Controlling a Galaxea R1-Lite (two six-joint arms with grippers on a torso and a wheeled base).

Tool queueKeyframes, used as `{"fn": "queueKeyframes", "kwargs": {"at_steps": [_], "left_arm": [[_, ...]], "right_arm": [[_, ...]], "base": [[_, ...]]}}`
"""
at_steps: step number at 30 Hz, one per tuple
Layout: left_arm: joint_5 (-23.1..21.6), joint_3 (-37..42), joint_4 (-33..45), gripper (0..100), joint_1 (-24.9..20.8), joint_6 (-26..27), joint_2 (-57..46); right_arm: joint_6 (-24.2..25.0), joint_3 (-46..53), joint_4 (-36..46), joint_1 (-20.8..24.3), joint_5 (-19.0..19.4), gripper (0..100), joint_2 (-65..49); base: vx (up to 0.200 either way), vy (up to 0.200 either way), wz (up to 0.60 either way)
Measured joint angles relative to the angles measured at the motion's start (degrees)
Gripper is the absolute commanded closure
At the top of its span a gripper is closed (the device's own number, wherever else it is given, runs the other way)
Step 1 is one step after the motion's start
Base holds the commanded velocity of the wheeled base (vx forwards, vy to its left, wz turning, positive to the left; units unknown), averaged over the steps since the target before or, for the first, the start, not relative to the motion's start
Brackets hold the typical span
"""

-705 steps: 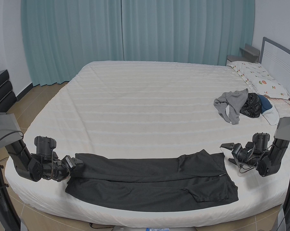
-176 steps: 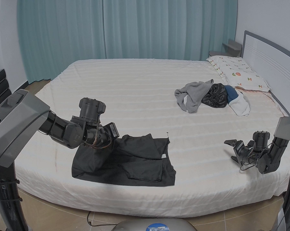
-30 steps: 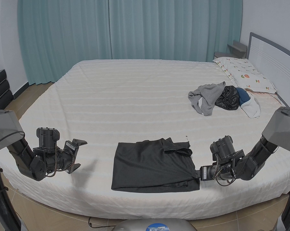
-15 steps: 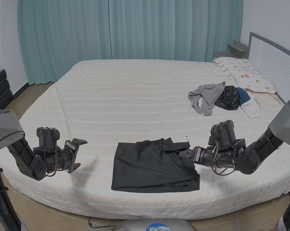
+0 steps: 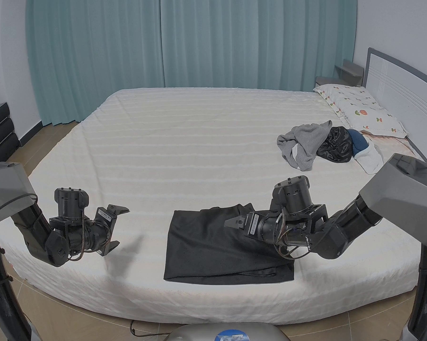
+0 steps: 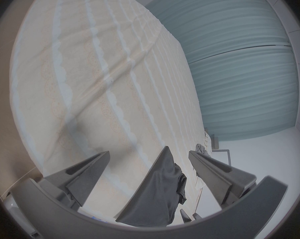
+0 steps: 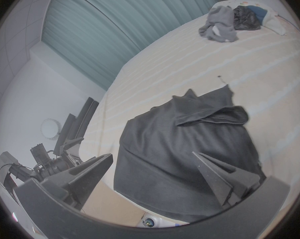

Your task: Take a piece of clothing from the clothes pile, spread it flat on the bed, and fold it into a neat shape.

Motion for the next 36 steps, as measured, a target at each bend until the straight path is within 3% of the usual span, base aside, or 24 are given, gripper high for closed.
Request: {"fn": "queueKeyframes", "kwargs": {"at_steps": [11, 18, 24, 36], "left_arm": [[0.05, -0.09, -0.06, 0, -0.11, 0.06, 0.3], [0.11, -0.11, -0.06, 0, -0.11, 0.06, 0.34], [0.13, -0.11, -0.09, 0, -0.11, 0.11, 0.39], [0.22, -0.11, -0.09, 0, -0.2, 0.16, 0.45]], "right_arm": [[0.12, -11.52, 4.3, 0.27, 2.07, 0, 6.85], [-1.01, -19.6, 6.11, -0.04, -1.16, 0, 12.31], [-3.04, -23.76, 6.02, -4.13, -4.79, 0, 15.65], [-2.82, -24.76, 4.57, -13.18, -5.4, 0, 15.4]], "base": [[0.0, 0.0, 0.0], [0.0, 0.0, 0.0], [0.0, 0.0, 0.0], [0.0, 0.0, 0.0]]}}
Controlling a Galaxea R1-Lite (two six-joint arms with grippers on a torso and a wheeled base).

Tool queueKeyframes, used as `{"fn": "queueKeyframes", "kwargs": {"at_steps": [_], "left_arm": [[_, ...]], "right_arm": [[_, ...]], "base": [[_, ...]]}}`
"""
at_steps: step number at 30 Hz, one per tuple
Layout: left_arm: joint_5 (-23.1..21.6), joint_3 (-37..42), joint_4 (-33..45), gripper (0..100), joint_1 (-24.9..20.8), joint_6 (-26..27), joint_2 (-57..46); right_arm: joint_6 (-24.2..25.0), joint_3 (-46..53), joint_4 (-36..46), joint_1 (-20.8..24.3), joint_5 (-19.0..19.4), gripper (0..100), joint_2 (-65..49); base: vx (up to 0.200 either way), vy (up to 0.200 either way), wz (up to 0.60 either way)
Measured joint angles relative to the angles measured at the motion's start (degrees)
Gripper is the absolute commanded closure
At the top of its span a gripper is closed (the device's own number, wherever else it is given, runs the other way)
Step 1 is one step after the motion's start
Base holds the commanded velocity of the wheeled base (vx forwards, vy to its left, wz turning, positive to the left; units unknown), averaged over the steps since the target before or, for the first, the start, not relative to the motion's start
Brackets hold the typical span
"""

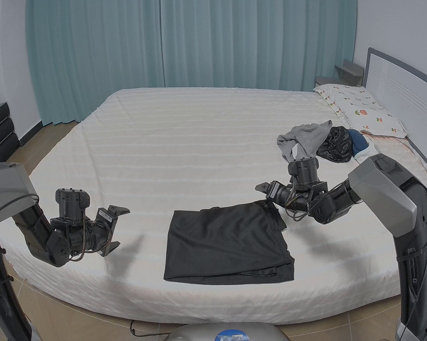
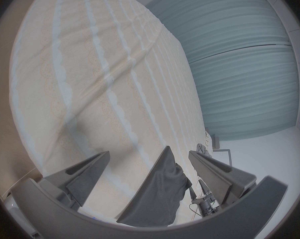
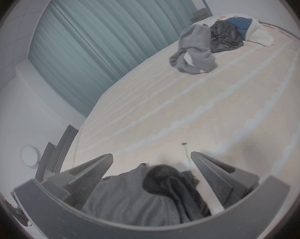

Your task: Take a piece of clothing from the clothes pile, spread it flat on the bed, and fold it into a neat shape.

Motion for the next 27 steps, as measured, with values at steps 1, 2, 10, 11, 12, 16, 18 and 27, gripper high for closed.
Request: {"fn": "queueKeyframes", "kwargs": {"at_steps": [1, 2, 10, 11, 12, 16, 18, 27], "left_arm": [[0.0, 0.0, 0.0, 0, 0.0, 0.0, 0.0], [0.0, 0.0, 0.0, 0, 0.0, 0.0, 0.02], [0.0, 0.0, 0.02, 0, 0.0, 0.06, 0.05], [0.0, 0.02, 0.0, 0, 0.0, 0.09, 0.05], [0.0, 0.02, 0.0, 0, 0.0, 0.11, 0.05], [0.05, 0.07, 0.02, 0, -0.06, 0.12, 0.07], [0.09, 0.07, 0.02, 0, -0.13, 0.22, 0.1], [0.18, 0.27, 0.06, 0, -0.39, 0.83, 0.13]], "right_arm": [[0.13, 0.48, -0.11, -0.5, 0.17, 0, -0.22], [0.22, 1.19, -0.17, -0.88, 0.41, 0, -0.55], [0.44, 13.13, -3.25, -2.86, 7.45, 0, -5.42], [0.46, 15.38, -4.46, -2.99, 8.35, 0, -6.25], [0.46, 17.42, -5.5, -3.1, 9.07, 0, -6.97], [0.52, 27.04, -11.91, -3.4, 11.89, 0, -10.01], [0.85, 32.0, -16.62, -3.4, 13.67, 0, -11.35], [3.21, 47.2, -31.07, -2.27, 20.53, 0, -14.88]], "base": [[0.0, 0.0, 0.0], [0.0, 0.0, 0.0], [0.0, 0.0, 0.0], [0.0, 0.0, 0.0], [0.0, 0.0, 0.0], [0.0, 0.0, 0.0], [0.0, 0.0, 0.0], [0.0, 0.0, 0.0]]}}
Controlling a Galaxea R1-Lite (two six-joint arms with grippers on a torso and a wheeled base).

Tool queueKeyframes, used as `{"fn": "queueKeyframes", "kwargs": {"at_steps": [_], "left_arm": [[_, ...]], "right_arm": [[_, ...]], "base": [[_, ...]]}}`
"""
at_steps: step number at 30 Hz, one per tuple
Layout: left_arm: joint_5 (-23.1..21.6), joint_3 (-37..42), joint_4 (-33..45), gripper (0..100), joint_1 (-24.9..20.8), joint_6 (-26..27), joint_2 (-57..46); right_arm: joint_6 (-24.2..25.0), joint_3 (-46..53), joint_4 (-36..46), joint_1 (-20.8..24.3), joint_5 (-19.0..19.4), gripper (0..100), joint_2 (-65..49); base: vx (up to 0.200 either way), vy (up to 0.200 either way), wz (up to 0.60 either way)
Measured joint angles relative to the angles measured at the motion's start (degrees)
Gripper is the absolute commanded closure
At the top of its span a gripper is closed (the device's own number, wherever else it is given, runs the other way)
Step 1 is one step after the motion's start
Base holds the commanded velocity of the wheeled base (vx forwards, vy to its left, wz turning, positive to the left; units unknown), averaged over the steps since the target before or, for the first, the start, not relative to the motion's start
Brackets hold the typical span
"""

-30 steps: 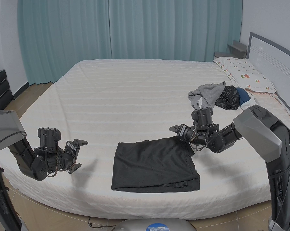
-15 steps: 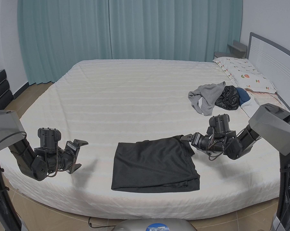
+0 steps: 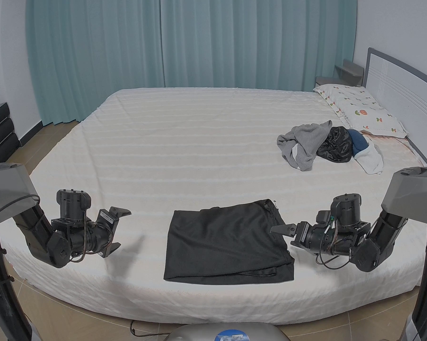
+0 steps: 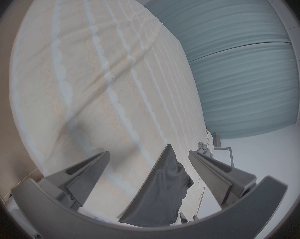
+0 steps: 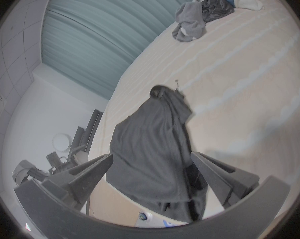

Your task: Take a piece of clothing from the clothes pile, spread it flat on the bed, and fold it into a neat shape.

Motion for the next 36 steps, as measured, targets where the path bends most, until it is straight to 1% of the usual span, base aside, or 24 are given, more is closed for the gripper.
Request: {"fn": "queueKeyframes", "kwargs": {"at_steps": [3, 7, 18, 22, 23, 27, 30, 36], "left_arm": [[0.0, 0.09, 0.02, 0, -0.05, 0.09, 0.02], [0.0, 0.17, 0.02, 0, -0.05, 0.11, 0.02], [0.01, 0.17, 0.0, 0, -0.05, 0.11, 0.05], [0.01, 0.17, 0.0, 0, -0.05, 0.13, 0.05], [0.0, 0.17, 0.0, 0, -0.05, 0.11, 0.05], [0.01, 0.17, 0.02, 0, -0.05, 0.11, 0.05], [0.01, 0.17, 0.0, 0, -0.05, 0.11, 0.05], [0.0, 0.06, 0.0, 0, -0.05, 0.11, 0.07]], "right_arm": [[-0.6, 1.79, -0.29, 1.29, 0.35, 0, -0.38], [-0.9, 2.45, -0.16, 1.79, 0.35, 0, -0.29], [-2.06, 1.9, -0.46, 1.05, 0.02, 0, 1.08], [-3.43, 2.01, -0.46, 1.08, 0.02, 0, 1.79], [-3.5, 2.01, -0.51, 1.18, -0.02, 100, 2.01], [-3.83, 2.15, -0.65, 1.57, 0.0, 100, 2.77], [-5.4, 2.52, -0.62, 1.74, -0.05, 100, 2.99], [-6.73, 4.02, 0.01, 1.5, -0.84, 100, 2.12]], "base": [[0.0, 0.0, 0.0], [0.0, 0.0, 0.0], [0.0, 0.0, 0.0], [0.0, 0.0, 0.0], [0.0, 0.0, 0.0], [0.0, 0.0, 0.0], [0.0, 0.0, 0.0], [0.0, 0.0, 0.0]]}}
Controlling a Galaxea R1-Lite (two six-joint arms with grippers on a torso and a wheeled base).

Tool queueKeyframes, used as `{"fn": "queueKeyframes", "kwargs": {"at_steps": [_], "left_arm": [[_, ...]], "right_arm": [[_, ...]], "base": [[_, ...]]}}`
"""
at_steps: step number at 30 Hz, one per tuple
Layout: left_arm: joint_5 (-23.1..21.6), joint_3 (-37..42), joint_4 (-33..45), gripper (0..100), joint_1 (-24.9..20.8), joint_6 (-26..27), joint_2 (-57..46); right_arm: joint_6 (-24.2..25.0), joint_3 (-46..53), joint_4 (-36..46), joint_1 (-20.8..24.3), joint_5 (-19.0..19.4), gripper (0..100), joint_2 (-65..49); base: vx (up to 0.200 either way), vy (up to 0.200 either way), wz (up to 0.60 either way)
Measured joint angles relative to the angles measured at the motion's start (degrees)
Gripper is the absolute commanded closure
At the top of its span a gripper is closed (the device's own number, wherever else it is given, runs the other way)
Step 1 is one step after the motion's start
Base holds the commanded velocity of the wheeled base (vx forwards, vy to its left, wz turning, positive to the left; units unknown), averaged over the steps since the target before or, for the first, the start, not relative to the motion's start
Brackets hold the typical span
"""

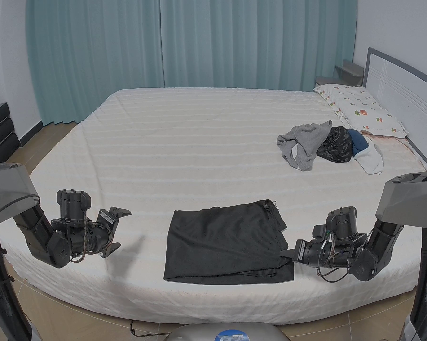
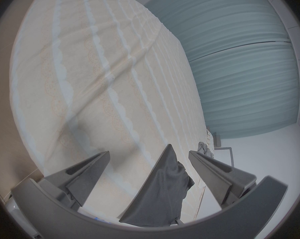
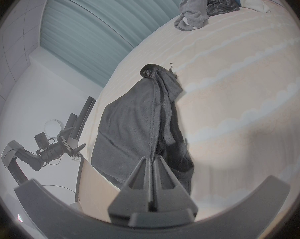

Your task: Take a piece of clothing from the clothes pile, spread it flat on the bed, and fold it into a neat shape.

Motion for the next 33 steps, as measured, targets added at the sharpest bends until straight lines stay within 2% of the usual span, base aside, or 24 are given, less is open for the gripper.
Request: {"fn": "queueKeyframes", "kwargs": {"at_steps": [10, 17, 22, 23, 33], "left_arm": [[0.01, -0.04, 0.02, 0, 0.0, 0.0, 0.0], [0.01, -0.11, 0.02, 0, 0.0, 0.0, 0.0], [0.0, -0.15, 0.02, 0, 0.0, 0.0, 0.01], [0.01, -0.15, 0.05, 0, 0.0, 0.0, 0.01], [0.01, -0.15, 0.02, 0, 0.0, 0.0, 0.04]], "right_arm": [[-2.72, 3.33, 1.34, -0.83, 0.65, 100, -4.88], [-7.84, 5.51, 6.24, -2.35, 5.34, 100, -8.57], [-9.78, 6.34, 7.17, -2.63, 5.67, 100, -9.56], [-10.06, 6.42, 7.25, -2.71, 5.69, 0, -9.67], [-12.76, 5.68, 11.08, -3.23, 5.83, 0, -9.4]], "base": [[0.0, 0.0, 0.0], [0.0, 0.0, 0.0], [0.0, 0.0, 0.0], [0.0, 0.0, 0.0], [0.0, 0.0, 0.0]]}}
